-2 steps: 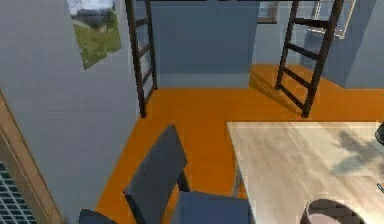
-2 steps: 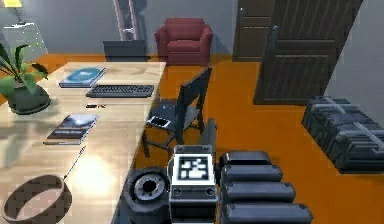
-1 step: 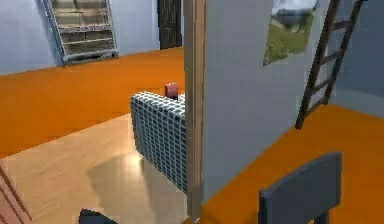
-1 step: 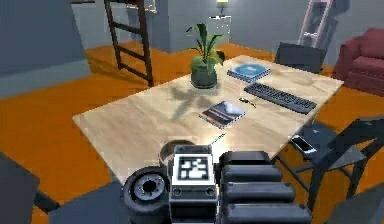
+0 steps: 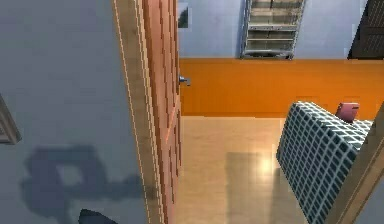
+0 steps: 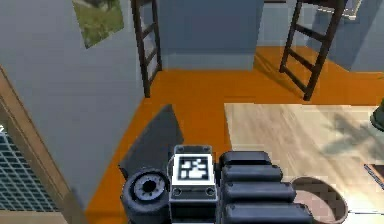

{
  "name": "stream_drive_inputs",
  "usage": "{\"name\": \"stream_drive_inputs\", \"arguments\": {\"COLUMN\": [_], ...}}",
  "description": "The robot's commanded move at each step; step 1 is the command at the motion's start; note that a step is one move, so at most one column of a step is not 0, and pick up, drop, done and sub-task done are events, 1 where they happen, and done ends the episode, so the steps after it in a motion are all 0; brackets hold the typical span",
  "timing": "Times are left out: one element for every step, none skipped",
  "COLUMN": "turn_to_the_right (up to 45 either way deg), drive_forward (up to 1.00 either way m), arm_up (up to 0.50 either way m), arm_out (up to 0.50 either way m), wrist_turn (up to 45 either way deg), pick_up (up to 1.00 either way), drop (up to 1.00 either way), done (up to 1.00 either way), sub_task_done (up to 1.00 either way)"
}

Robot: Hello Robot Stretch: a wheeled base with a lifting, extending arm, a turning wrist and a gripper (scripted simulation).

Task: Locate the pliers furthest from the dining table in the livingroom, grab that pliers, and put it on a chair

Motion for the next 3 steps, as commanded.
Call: {"name": "stream_drive_inputs", "arguments": {"turn_to_the_right": [-18.0, 0.0, 45.0], "drive_forward": [0.00, 0.05, 0.00], "arm_up": [0.00, 0.00, 0.00], "arm_out": [0.00, 0.00, 0.00], "wrist_turn": [0.0, 0.0, 0.0], "pick_up": [0.00, 0.00, 0.00], "drop": [0.00, 0.00, 0.00], "done": [0.00, 0.00, 0.00], "sub_task_done": [0.00, 0.00, 0.00]}}
